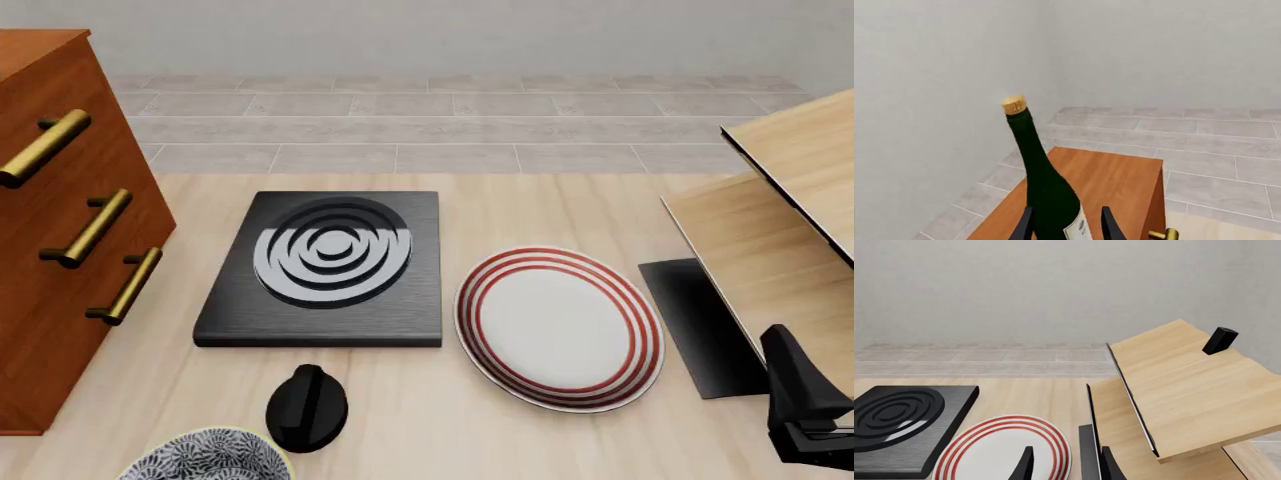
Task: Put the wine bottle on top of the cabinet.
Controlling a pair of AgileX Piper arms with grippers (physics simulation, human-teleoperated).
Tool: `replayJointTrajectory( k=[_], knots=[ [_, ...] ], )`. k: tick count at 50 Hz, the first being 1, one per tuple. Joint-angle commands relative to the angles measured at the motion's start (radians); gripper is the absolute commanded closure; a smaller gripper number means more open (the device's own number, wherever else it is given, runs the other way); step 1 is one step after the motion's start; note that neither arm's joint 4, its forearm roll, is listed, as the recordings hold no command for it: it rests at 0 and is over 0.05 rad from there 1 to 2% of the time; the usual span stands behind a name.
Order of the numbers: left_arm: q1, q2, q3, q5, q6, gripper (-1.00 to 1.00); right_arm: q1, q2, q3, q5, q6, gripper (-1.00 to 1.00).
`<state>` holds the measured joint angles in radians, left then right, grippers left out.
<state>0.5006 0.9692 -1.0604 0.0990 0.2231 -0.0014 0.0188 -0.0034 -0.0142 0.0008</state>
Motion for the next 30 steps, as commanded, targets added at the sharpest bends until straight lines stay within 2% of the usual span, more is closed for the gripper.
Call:
replayJointTrajectory(
  k=[1, 30],
  knots=[
    [-0.006, -0.042, -0.025, 0.046, -0.003, -1.0, 0.0, 0.0, 0.0, 0.0, 0.0, -1.0],
    [-0.024, -0.176, -0.073, 0.181, -0.031, -1.0, 0.0, 0.0, 0.0, 0.0, 0.0, -1.0]
  ],
)
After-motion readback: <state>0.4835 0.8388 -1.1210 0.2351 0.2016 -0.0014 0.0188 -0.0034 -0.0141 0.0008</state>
